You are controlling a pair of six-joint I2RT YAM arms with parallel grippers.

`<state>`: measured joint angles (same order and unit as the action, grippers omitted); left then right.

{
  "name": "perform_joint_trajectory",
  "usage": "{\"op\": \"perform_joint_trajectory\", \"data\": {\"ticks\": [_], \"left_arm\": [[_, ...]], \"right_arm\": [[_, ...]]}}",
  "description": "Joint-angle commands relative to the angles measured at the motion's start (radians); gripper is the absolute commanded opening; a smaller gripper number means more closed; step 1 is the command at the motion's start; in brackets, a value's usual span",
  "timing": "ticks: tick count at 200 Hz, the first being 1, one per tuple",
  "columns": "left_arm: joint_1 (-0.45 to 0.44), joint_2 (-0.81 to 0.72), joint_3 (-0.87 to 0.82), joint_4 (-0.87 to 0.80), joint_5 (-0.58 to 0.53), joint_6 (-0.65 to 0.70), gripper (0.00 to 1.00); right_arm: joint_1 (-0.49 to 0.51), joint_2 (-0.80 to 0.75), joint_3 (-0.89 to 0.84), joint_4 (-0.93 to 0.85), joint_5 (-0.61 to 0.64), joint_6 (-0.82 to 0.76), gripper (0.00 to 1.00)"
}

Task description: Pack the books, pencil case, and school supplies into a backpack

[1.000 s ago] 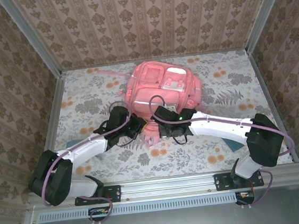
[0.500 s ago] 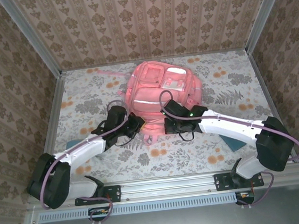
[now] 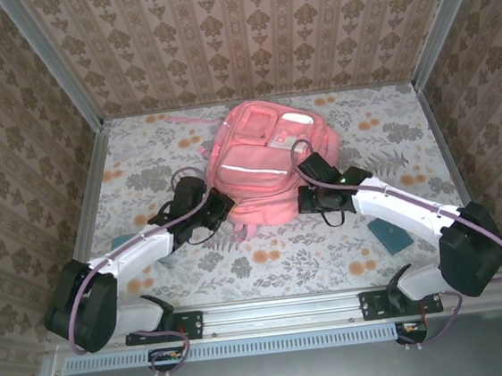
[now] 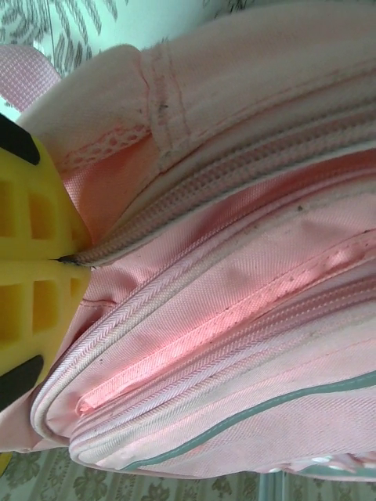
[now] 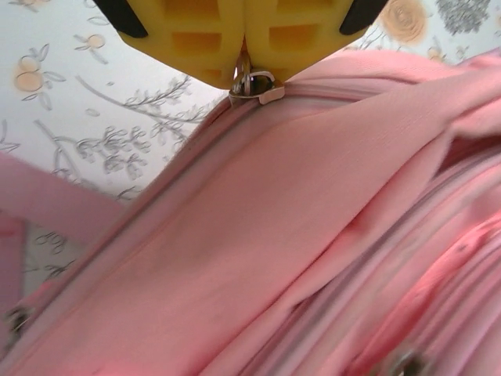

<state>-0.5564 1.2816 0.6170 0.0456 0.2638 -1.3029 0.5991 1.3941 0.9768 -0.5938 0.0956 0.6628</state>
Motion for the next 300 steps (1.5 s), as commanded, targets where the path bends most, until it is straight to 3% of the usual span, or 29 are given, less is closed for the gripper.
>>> {"op": "perform_joint_trajectory", "data": {"ticks": [1, 80, 124, 134, 147, 165, 186, 206, 229, 266, 300], "left_arm": [[0.043, -0.035, -0.008, -0.098, -0.125, 0.044, 0.00], [0.080, -0.119, -0.045, -0.154, -0.115, 0.065, 0.00], [0.063, -0.102, -0.009, -0.137, -0.034, 0.129, 0.00], [0.052, -0.093, 0.009, -0.146, -0.022, 0.148, 0.00], [0.040, -0.080, 0.037, -0.175, -0.009, 0.175, 0.00], [0.025, -0.073, 0.068, -0.221, -0.004, 0.211, 0.38], [0.000, -0.086, 0.120, -0.335, -0.046, 0.275, 0.63], [-0.028, -0.091, 0.199, -0.459, -0.086, 0.387, 0.69], [-0.081, -0.066, 0.322, -0.580, -0.152, 0.560, 0.74], [-0.150, 0.087, 0.532, -0.671, -0.190, 0.847, 0.80], [-0.199, 0.253, 0.668, -0.689, -0.253, 1.106, 0.83]], "right_arm": [[-0.066, 0.029, -0.007, -0.066, 0.097, -0.069, 0.00], [-0.225, 0.157, 0.040, -0.003, 0.131, -0.114, 0.00], [-0.267, 0.216, 0.120, -0.054, 0.113, -0.077, 0.00], [-0.268, 0.207, 0.128, -0.049, 0.064, -0.088, 0.05], [-0.267, 0.175, 0.118, -0.037, -0.008, -0.105, 0.21], [-0.268, 0.086, 0.080, -0.031, -0.064, -0.115, 0.41], [-0.269, -0.040, 0.036, -0.050, -0.094, -0.121, 0.59], [-0.273, -0.145, -0.011, -0.051, -0.128, -0.115, 0.77], [-0.278, -0.230, -0.062, -0.022, -0.176, -0.094, 0.86], [-0.286, -0.248, -0.110, 0.051, -0.296, 0.011, 0.89], [-0.285, -0.209, -0.200, 0.270, -0.417, 0.229, 0.88]]}}
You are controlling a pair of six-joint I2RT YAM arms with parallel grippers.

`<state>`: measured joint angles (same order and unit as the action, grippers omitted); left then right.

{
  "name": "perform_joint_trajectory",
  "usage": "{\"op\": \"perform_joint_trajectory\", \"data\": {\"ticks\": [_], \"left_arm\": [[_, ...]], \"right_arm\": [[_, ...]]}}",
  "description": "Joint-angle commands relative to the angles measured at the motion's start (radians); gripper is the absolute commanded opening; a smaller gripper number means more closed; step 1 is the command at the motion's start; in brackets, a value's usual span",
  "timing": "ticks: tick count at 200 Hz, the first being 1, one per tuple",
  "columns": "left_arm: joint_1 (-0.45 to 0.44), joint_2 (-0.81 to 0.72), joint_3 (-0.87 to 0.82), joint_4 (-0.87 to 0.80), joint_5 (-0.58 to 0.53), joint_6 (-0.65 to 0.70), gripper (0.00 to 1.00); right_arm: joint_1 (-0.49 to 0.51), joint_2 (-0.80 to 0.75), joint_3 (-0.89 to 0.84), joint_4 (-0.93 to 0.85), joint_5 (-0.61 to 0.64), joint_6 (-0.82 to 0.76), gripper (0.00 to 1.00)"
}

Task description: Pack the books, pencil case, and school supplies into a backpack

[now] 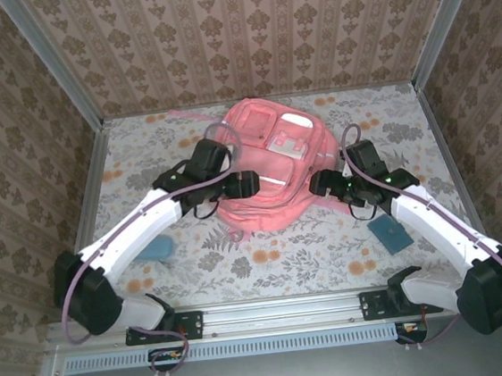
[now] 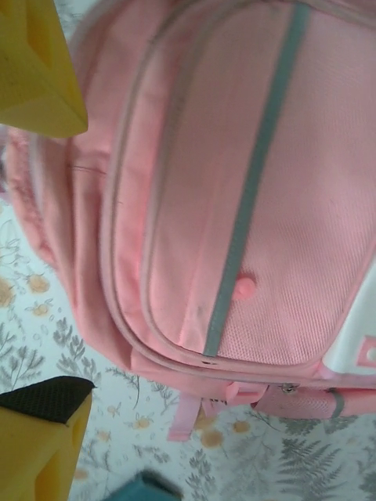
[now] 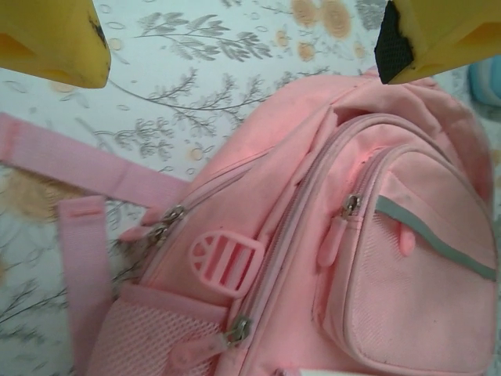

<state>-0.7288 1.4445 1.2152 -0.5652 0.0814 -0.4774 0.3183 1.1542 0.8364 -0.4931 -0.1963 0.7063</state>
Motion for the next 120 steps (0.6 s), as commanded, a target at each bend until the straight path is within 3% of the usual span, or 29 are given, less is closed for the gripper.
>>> {"op": "perform_joint_trajectory", "data": {"ticks": [1, 33, 68, 120], "left_arm": [[-0.028, 0.094, 0.073, -0.078, -0.073, 0.288, 0.83], [-0.037, 0.176, 0.133, -0.042, -0.082, 0.471, 0.84], [-0.035, 0.222, 0.165, 0.000, -0.046, 0.550, 0.88], [-0.029, 0.276, 0.207, 0.005, 0.005, 0.572, 0.91]], "right_arm": [[-0.004, 0.033, -0.063, 0.175, -0.129, 0.193, 0.88], [0.004, 0.118, -0.144, 0.402, -0.249, 0.404, 0.84], [0.036, 0.229, -0.181, 0.578, -0.295, 0.521, 0.75], [0.047, 0.391, -0.155, 0.620, -0.336, 0.490, 0.36]]}}
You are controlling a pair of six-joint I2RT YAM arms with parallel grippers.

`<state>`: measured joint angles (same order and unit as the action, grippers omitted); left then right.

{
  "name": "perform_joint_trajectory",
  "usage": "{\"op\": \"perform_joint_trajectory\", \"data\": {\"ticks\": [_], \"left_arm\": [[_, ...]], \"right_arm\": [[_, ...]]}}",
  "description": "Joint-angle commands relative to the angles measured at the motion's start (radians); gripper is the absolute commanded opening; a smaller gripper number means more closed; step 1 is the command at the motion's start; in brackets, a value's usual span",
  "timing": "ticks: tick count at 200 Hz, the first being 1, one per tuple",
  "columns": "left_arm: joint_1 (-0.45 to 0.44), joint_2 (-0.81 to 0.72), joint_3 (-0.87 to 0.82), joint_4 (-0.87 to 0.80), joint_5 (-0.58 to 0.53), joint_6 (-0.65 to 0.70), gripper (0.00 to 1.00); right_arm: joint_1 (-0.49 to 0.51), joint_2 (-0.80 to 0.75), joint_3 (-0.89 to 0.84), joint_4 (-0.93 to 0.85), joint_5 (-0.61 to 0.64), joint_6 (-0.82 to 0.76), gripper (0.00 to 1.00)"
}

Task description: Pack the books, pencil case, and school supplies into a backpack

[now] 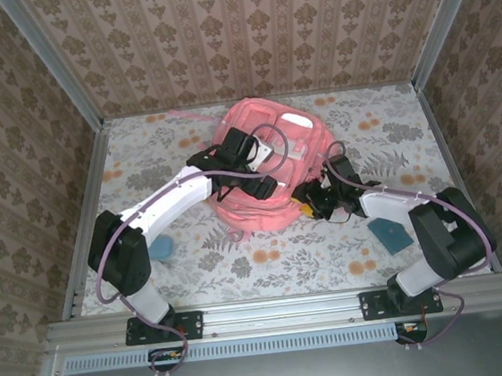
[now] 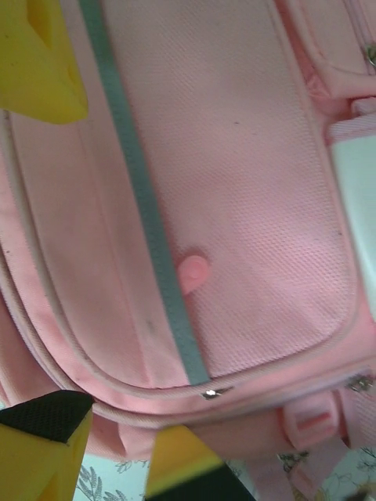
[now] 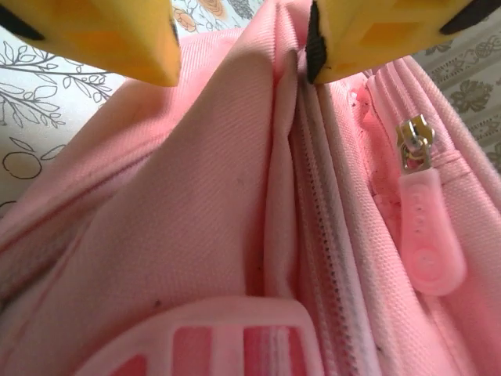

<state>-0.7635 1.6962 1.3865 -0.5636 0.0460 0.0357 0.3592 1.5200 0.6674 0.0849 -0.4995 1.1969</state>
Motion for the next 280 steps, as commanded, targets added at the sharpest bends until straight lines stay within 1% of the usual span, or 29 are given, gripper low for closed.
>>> {"op": "perform_joint_trajectory", "data": {"ticks": [1, 11, 24, 38, 51, 70, 86, 97, 118, 139, 148, 157, 197, 238, 265, 280], "left_arm": [[0.006, 0.024, 0.036, 0.004, 0.041, 0.061, 0.91], [0.006, 0.027, 0.036, 0.004, 0.050, 0.079, 0.91], [0.004, 0.027, 0.036, 0.004, 0.060, 0.110, 0.91], [-0.001, 0.034, 0.036, -0.003, 0.061, 0.157, 0.91], [-0.010, 0.047, 0.039, -0.007, 0.047, 0.201, 0.90], [-0.026, 0.070, 0.042, -0.001, 0.031, 0.266, 0.88], [-0.042, 0.088, 0.039, 0.016, 0.032, 0.328, 0.84], [-0.055, 0.095, 0.030, 0.039, 0.032, 0.368, 0.83], [-0.073, 0.114, 0.020, 0.084, 0.016, 0.405, 0.83], [-0.081, 0.148, 0.029, 0.101, -0.023, 0.428, 0.81], [-0.083, 0.161, 0.029, 0.110, -0.041, 0.440, 0.80], [-0.088, 0.171, 0.032, 0.113, -0.057, 0.449, 0.80], [-0.103, 0.205, 0.031, 0.126, -0.106, 0.493, 0.80], [-0.112, 0.226, 0.041, 0.114, -0.145, 0.545, 0.80], [-0.114, 0.222, 0.042, 0.118, -0.152, 0.559, 0.77], [-0.114, 0.214, 0.042, 0.123, -0.157, 0.570, 0.72]], "right_arm": [[0.006, 0.026, 0.014, 0.038, -0.031, -0.002, 0.36], [0.004, 0.026, 0.022, -0.008, -0.013, -0.036, 0.30], [0.000, 0.025, 0.037, -0.077, 0.022, -0.093, 0.26], [-0.011, 0.017, 0.056, -0.171, 0.084, -0.158, 0.25], [-0.027, 0.014, 0.065, -0.223, 0.130, -0.203, 0.25], [-0.044, 0.018, 0.077, -0.235, 0.118, -0.240, 0.25], [-0.048, 0.013, 0.100, -0.248, 0.098, -0.267, 0.28], [-0.050, -0.003, 0.108, -0.252, 0.086, -0.284, 0.31], [-0.057, -0.058, 0.109, -0.256, 0.081, -0.301, 0.45], [-0.082, -0.116, 0.108, -0.298, 0.108, -0.314, 0.60], [-0.098, -0.123, 0.104, -0.319, 0.124, -0.318, 0.64], [-0.119, -0.168, 0.101, -0.340, 0.138, -0.321, 0.66], [-0.201, -0.223, 0.100, -0.399, 0.164, -0.345, 0.69], [-0.221, -0.217, 0.141, -0.432, 0.186, -0.378, 0.70], [-0.221, -0.186, 0.185, -0.466, 0.220, -0.420, 0.70], [-0.220, -0.172, 0.208, -0.485, 0.242, -0.445, 0.70]]}}
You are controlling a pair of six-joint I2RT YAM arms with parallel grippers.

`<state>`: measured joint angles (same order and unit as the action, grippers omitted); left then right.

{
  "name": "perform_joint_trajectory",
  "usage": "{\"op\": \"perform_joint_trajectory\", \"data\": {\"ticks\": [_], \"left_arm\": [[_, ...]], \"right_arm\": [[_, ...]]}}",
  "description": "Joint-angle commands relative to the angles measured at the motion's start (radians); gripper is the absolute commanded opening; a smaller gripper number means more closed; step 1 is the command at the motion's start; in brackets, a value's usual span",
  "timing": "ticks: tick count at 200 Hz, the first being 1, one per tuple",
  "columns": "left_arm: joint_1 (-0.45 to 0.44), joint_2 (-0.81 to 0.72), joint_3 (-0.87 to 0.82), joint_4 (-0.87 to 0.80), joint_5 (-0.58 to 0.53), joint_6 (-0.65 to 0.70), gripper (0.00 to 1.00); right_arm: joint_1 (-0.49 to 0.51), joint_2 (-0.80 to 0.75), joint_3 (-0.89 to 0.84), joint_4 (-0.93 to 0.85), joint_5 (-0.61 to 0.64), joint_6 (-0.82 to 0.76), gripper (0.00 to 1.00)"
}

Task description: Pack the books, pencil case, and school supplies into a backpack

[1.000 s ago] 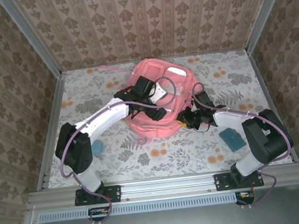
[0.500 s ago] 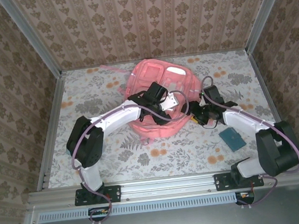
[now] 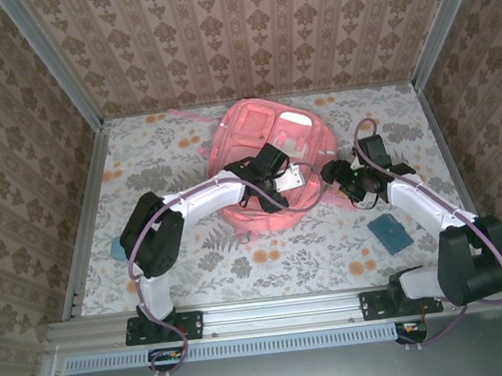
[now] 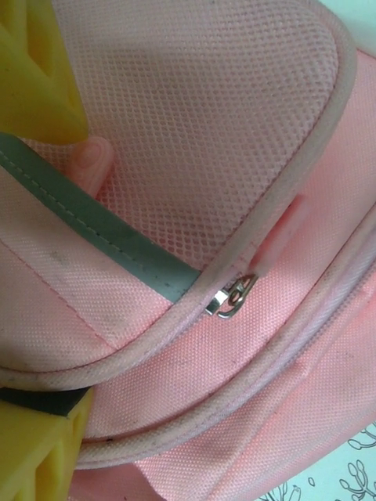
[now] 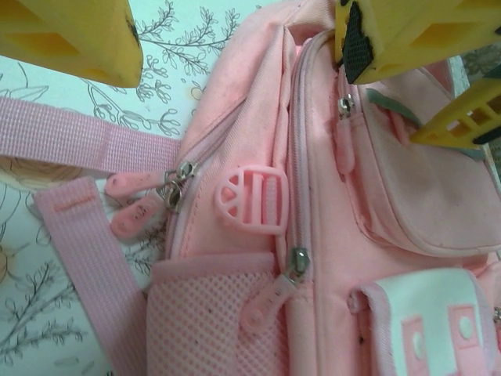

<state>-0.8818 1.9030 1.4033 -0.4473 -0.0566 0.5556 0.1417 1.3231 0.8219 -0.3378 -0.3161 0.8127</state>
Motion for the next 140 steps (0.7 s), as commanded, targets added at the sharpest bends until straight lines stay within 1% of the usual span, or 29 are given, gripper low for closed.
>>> {"op": "perform_joint_trajectory", "data": {"ticks": [1, 8, 24, 37, 50, 60, 64, 80, 101, 121, 140], "left_arm": [[0.005, 0.006, 0.026, 0.007, -0.055, 0.051, 0.71], [0.005, 0.004, 0.029, 0.007, -0.065, 0.053, 0.67], [0.006, -0.002, 0.041, -0.004, -0.072, 0.062, 0.53], [0.005, -0.012, 0.048, -0.011, -0.073, 0.062, 0.40], [0.006, -0.028, 0.047, -0.012, -0.068, 0.065, 0.30], [0.005, -0.041, 0.045, -0.010, -0.067, 0.067, 0.24], [0.004, -0.048, 0.042, -0.009, -0.065, 0.067, 0.22], [0.006, -0.072, 0.033, -0.004, -0.061, 0.071, 0.14], [0.010, -0.111, 0.017, 0.008, -0.054, 0.071, 0.07], [0.021, -0.157, -0.015, 0.040, -0.041, 0.062, 0.05], [0.034, -0.200, -0.042, 0.063, -0.026, 0.046, 0.04]], "right_arm": [[-0.002, 0.026, 0.055, -0.064, 0.061, -0.062, 0.70], [-0.002, 0.032, 0.066, -0.072, 0.071, -0.073, 0.70], [-0.002, 0.043, 0.087, -0.092, 0.092, -0.098, 0.70], [-0.002, 0.053, 0.109, -0.107, 0.104, -0.125, 0.70], [-0.003, 0.060, 0.133, -0.125, 0.116, -0.150, 0.70], [-0.003, 0.061, 0.151, -0.133, 0.120, -0.171, 0.70], [-0.003, 0.088, 0.158, -0.135, 0.121, -0.179, 0.70], [-0.003, 0.116, 0.186, -0.141, 0.112, -0.222, 0.70], [-0.002, 0.167, 0.232, -0.144, 0.074, -0.287, 0.70], [-0.004, 0.228, 0.275, -0.124, 0.010, -0.322, 0.70], [-0.008, 0.291, 0.317, -0.083, -0.061, -0.313, 0.70]]}}
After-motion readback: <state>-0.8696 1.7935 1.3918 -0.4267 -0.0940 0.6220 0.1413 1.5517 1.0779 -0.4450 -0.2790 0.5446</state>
